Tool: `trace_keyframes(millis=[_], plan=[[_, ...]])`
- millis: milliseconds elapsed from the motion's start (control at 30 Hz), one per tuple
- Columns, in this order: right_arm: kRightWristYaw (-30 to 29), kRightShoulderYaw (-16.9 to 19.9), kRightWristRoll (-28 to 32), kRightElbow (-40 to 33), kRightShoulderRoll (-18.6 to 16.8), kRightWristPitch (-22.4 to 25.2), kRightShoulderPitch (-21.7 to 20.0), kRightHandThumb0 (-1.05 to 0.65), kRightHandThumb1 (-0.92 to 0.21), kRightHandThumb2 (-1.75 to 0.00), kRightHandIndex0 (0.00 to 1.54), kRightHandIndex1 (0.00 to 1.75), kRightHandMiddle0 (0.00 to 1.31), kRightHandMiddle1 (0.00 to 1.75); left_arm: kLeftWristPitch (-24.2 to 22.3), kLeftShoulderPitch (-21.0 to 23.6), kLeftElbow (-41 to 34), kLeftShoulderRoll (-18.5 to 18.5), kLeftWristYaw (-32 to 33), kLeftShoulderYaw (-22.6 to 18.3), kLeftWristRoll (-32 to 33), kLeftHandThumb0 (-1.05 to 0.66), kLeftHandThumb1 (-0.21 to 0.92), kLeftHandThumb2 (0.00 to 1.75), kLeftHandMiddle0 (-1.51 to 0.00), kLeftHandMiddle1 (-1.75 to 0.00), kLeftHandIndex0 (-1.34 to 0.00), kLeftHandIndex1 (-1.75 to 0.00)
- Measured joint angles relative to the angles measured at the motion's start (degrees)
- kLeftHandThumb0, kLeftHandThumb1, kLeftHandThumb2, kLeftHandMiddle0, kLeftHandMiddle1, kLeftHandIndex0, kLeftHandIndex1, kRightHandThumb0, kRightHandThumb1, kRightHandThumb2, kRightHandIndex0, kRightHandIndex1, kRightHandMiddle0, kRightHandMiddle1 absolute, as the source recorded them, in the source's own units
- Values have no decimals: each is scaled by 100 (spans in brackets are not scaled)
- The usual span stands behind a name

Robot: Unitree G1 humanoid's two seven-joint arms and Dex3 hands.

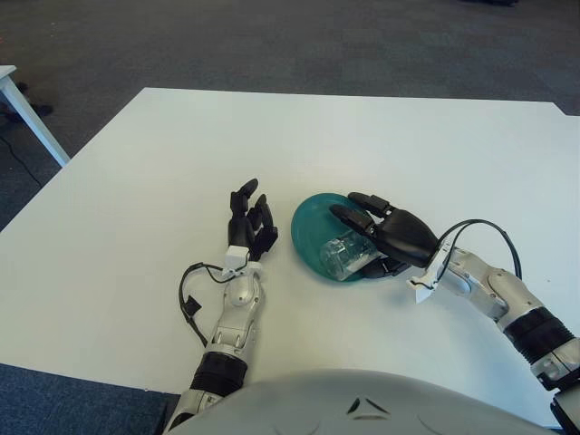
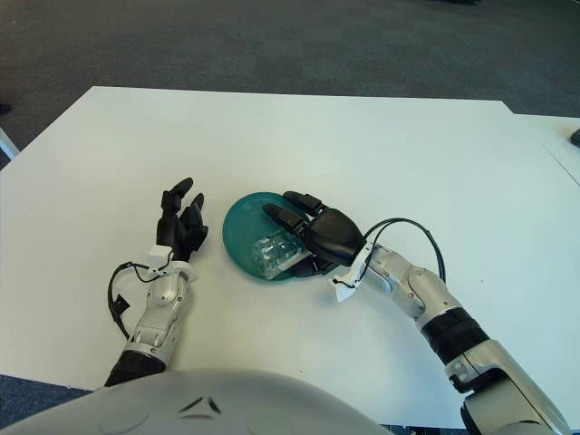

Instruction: Put the bottle into the plate.

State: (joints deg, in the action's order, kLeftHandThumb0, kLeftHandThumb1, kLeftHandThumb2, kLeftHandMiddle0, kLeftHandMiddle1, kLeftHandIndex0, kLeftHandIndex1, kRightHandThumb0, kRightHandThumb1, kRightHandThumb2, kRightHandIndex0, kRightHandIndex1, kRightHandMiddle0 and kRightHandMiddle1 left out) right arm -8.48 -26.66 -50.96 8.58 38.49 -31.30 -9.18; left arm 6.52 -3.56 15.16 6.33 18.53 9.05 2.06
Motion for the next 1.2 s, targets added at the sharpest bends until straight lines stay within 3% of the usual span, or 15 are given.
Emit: trace_keyframes(millis=[1200], plan=[[302,154,-79,-72,96,24,-51,-105,-92,-86,0,0,0,0,425,339,578,12,-121,-160,29,-71,92,67,-59,0,-7,-82]])
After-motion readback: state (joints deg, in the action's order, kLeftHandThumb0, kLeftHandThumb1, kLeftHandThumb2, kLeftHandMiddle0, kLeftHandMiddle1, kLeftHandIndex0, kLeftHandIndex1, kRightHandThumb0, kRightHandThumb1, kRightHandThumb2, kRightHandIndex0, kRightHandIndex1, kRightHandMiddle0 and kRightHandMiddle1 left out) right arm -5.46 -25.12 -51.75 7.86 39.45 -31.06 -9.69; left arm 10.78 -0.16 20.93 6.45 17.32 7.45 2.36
